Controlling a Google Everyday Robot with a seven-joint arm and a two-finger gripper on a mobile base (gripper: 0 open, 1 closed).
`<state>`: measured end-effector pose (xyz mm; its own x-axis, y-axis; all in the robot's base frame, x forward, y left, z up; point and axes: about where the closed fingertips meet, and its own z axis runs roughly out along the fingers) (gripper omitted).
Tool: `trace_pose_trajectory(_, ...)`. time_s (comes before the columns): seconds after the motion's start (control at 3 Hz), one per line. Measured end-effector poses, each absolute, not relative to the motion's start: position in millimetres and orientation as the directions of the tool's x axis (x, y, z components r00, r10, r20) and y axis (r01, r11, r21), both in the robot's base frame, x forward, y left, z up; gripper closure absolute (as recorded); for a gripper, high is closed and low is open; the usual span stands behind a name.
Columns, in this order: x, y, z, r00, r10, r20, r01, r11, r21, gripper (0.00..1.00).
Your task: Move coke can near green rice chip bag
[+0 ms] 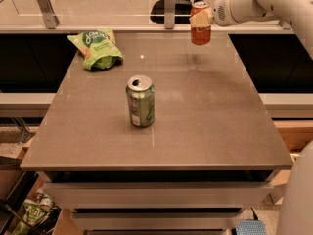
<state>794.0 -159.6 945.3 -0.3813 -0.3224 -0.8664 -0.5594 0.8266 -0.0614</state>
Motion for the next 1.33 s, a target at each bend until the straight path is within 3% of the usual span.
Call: trace_pose_trajectory(1.33,786,-66,941,-0.339,-0.386,-0.858,-0.717,0.696,-0.03,1.0)
